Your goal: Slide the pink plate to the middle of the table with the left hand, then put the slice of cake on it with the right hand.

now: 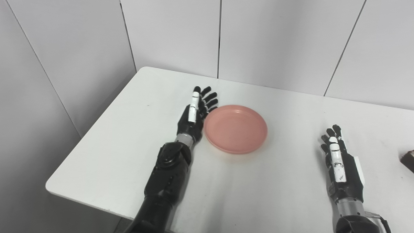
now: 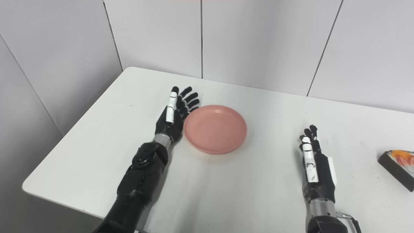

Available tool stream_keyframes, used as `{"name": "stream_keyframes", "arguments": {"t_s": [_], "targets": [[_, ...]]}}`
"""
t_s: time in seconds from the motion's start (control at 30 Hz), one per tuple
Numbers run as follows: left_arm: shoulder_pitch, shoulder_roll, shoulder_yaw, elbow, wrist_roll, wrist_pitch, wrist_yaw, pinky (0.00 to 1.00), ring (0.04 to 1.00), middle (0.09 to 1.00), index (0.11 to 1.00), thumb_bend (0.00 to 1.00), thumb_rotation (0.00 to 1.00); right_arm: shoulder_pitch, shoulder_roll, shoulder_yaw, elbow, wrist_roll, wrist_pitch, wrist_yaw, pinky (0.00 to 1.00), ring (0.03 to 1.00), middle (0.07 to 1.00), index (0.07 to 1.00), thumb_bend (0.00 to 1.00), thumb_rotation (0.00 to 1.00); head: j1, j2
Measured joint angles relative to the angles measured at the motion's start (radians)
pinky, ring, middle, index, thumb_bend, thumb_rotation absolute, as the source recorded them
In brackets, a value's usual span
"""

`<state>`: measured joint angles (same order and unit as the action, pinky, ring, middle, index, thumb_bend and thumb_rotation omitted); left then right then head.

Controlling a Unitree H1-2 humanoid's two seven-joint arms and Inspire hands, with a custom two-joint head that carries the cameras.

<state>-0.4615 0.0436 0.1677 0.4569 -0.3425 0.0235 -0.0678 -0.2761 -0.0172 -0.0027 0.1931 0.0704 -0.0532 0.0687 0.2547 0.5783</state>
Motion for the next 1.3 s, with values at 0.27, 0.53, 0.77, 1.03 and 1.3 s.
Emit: {"name": "stream_keyframes", "arguments": {"t_s": [0.27,0.53,0.77,1.03,1.3], "targets": [[0.044,-0.036,-0.027,-0.066,0.018,0.006,0.001,0.9,0.898,0.882,0.88,0.66,1.0,0.011,0.002,0.007,-0.024,-0.02,0.004,-0.005,0.98,0.967,0.982,1.0,0.46,0.91,-0.089,0.032],[0.094,-0.064,-0.071,-0.138,0.058,0.02,0.0,0.93,0.932,0.913,0.912,0.63,1.0,0.011,0.014,0.025,-0.032,-0.045,0.017,-0.018,1.0,0.978,0.993,1.0,0.51,0.93,-0.167,0.052],[0.124,-0.063,-0.113,-0.176,0.079,0.036,-0.026,0.96,0.951,0.936,0.937,0.63,1.0,0.011,0.034,0.038,-0.038,-0.058,0.041,-0.034,1.0,0.98,0.994,1.0,0.48,0.93,-0.262,0.077],[0.141,-0.05,-0.133,-0.201,0.085,0.04,-0.066,0.96,0.947,0.937,0.938,0.63,1.0,0.008,0.048,0.052,-0.037,-0.088,0.072,-0.048,1.0,0.986,0.988,1.0,0.59,0.9,-0.36,0.095],[0.147,-0.03,-0.136,-0.21,0.088,0.049,-0.087,0.94,0.926,0.918,0.92,0.63,1.0,0.005,0.064,0.055,-0.032,-0.096,0.077,-0.062,1.0,0.992,0.988,1.0,0.54,0.92,-0.368,0.106]]}}
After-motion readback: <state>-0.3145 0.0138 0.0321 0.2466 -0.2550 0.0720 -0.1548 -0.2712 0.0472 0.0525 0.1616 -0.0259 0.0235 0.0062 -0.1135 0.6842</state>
